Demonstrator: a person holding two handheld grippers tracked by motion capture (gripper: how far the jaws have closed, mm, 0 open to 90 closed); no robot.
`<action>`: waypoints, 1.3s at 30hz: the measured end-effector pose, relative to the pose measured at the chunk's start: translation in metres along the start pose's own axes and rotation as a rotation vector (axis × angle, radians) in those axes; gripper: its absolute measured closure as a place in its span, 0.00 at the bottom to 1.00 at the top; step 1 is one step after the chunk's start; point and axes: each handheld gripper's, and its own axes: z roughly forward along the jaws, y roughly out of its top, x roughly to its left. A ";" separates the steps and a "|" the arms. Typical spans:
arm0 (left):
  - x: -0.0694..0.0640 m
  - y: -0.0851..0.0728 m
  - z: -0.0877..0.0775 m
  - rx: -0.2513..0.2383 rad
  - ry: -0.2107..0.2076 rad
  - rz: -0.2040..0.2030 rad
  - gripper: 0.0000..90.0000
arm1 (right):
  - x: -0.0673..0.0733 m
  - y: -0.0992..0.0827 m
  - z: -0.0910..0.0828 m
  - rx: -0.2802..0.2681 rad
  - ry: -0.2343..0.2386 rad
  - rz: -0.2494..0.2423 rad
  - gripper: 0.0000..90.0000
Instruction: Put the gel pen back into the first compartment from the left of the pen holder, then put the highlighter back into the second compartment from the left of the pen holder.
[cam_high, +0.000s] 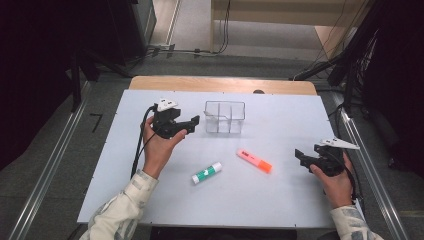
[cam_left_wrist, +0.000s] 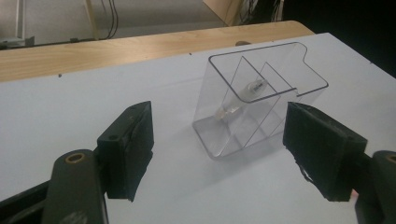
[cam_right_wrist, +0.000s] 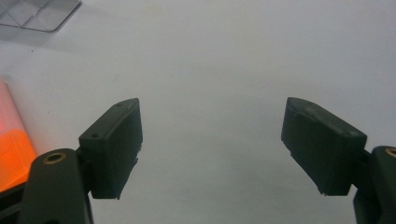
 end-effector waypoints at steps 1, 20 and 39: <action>0.001 -0.001 0.000 -0.004 -0.002 -0.007 0.28 | 0.000 0.000 0.000 0.000 0.000 0.001 0.21; 0.015 -0.041 -0.014 0.031 0.010 -0.054 0.23 | 0.006 0.000 0.001 -0.005 0.032 -0.024 0.20; 0.029 -0.061 -0.029 -0.002 0.054 -0.083 0.23 | 0.015 -0.002 0.004 0.009 0.069 -0.049 0.20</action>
